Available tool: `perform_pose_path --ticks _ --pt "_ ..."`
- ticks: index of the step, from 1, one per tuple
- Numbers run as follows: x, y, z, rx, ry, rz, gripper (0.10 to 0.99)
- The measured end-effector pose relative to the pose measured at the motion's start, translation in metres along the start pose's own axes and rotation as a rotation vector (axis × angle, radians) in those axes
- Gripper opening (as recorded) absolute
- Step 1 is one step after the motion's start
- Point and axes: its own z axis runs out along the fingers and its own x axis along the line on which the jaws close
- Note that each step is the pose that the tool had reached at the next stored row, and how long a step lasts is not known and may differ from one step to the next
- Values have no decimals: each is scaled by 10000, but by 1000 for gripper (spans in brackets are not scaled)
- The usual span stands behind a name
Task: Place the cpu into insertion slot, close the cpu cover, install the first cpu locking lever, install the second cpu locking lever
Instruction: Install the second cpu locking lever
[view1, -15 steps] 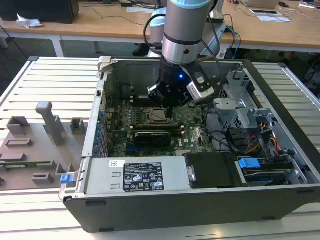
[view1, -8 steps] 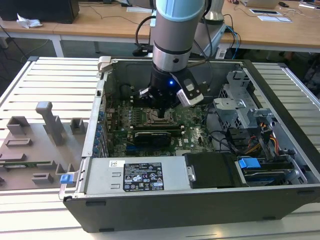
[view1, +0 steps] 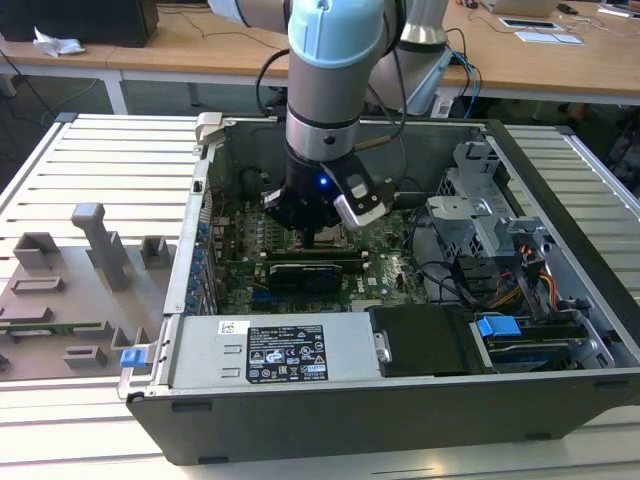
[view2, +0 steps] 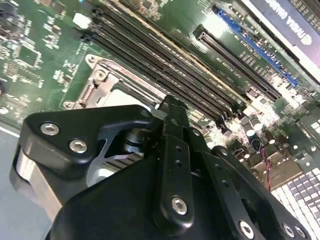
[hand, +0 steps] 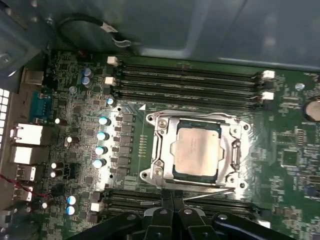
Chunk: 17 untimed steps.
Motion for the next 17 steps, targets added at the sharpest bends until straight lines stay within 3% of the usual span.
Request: perform_pose_path --ticks 3,6,14,17 --pt "46 -5 83 -10 1 -6 106" --pt "88 -6 128 -123 -7 -38 106" --pt "224 6 166 -771 -56 -217 106" --pt "253 6 179 -959 -59 -311 106"
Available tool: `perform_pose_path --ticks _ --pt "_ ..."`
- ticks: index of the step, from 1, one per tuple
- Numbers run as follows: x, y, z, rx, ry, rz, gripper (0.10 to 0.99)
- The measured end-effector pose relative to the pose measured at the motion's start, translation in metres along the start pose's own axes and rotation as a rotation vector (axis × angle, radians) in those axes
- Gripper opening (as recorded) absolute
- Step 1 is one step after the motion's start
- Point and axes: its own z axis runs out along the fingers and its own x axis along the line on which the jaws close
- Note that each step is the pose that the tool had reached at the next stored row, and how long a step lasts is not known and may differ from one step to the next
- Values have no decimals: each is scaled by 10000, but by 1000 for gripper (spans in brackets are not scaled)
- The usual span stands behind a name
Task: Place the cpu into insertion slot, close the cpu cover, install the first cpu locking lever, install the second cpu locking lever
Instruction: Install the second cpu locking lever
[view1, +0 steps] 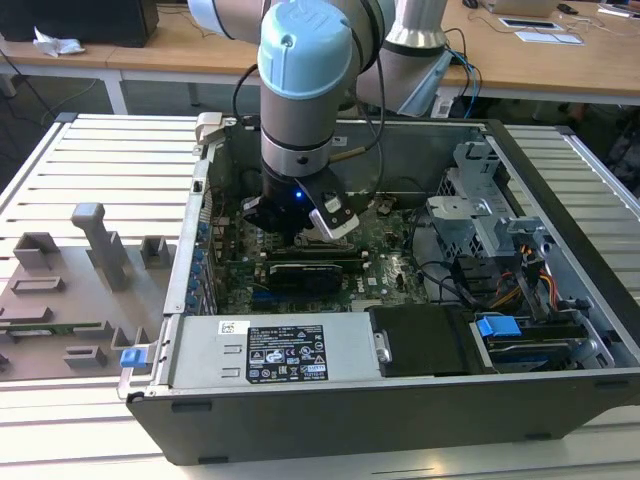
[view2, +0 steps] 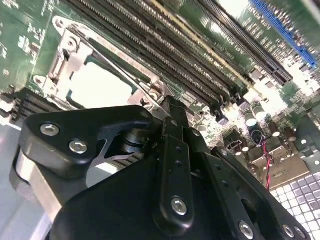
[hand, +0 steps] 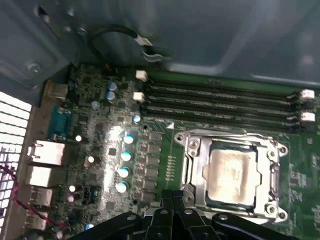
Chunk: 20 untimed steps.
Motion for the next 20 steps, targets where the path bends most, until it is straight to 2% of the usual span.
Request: perform_pose_path --ticks 1,3,6,7,8,9,12,14,15,17,19,20 --pt "2 0 4 -52 3 -56 106" --pt "2 1 -2 -51 17 -134 106" --pt "2 24 -114 -50 10 -154 106" --pt "2 42 -203 -51 9 -154 106" --pt "3 82 -394 -50 9 -153 106" --pt "3 103 -499 -51 8 -153 106" --pt "3 104 -503 -51 9 -154 106" --pt "-28 100 -505 -49 13 -155 106" --pt "-121 89 -506 -52 18 -151 106" --pt "-229 75 -509 -54 36 -148 106" --pt "-376 56 -513 -54 53 -145 106" --pt "-381 42 -516 -54 53 -144 106"
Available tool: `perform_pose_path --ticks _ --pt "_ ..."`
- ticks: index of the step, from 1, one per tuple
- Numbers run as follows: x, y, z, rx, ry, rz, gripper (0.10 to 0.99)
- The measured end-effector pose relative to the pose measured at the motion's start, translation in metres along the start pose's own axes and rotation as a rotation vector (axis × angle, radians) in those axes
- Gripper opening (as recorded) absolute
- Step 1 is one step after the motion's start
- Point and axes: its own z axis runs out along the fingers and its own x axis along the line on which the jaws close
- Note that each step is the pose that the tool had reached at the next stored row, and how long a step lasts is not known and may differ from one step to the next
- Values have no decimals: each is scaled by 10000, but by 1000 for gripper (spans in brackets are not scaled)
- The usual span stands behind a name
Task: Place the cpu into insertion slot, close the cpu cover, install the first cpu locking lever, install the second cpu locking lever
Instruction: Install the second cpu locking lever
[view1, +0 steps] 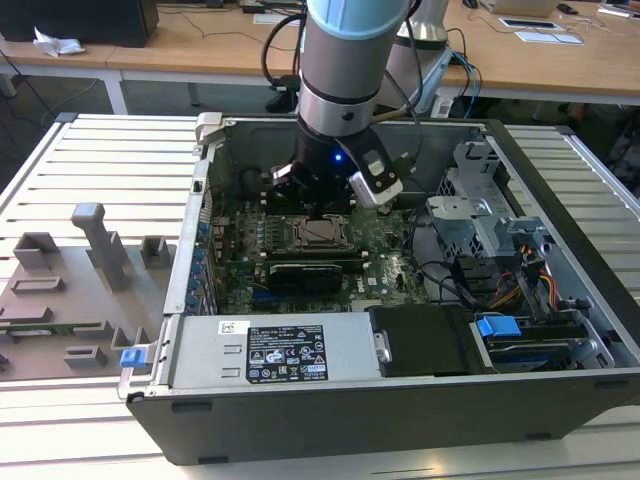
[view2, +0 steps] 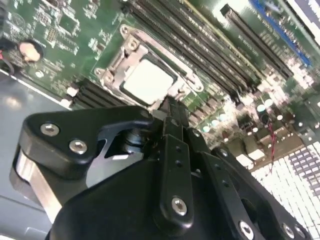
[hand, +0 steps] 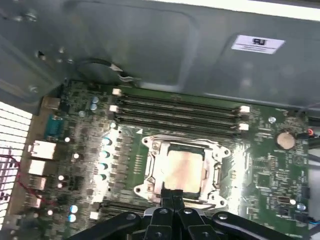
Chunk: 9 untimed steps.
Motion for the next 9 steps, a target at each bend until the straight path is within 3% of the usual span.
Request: perform_pose_path --ticks 2,5,9 --pt "7 -49 -7 -1 0 0 106" --pt "36 -248 -27 -1 0 0 106" --pt "64 -289 90 -8 -2 0 106"
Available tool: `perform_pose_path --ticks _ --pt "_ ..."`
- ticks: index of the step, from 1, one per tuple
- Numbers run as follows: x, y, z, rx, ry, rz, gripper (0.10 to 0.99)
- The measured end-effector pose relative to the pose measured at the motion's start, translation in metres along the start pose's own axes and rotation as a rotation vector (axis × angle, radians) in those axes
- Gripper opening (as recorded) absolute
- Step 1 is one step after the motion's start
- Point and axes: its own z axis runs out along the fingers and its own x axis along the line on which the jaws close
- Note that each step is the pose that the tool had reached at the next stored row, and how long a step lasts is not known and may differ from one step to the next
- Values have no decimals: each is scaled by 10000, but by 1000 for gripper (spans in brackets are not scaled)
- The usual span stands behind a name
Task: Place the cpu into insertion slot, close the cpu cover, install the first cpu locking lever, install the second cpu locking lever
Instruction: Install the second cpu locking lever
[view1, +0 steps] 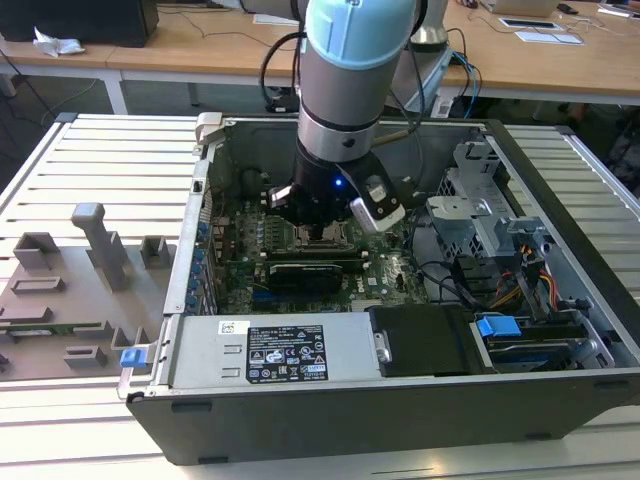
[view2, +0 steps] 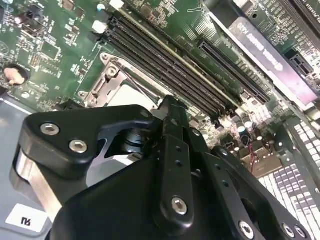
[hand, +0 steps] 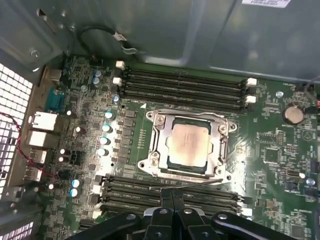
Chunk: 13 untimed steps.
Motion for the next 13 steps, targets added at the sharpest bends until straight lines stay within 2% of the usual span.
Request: perform_pose_path --ticks 6,8,11,12,13 --pt "35 -24 137 0 1 -1 106" --pt "40 -27 144 -2 0 0 106" --pt "57 -106 127 0 -2 0 106" --pt "52 -165 114 1 -2 1 106" --pt "-34 -179 111 -13 1 -1 106"
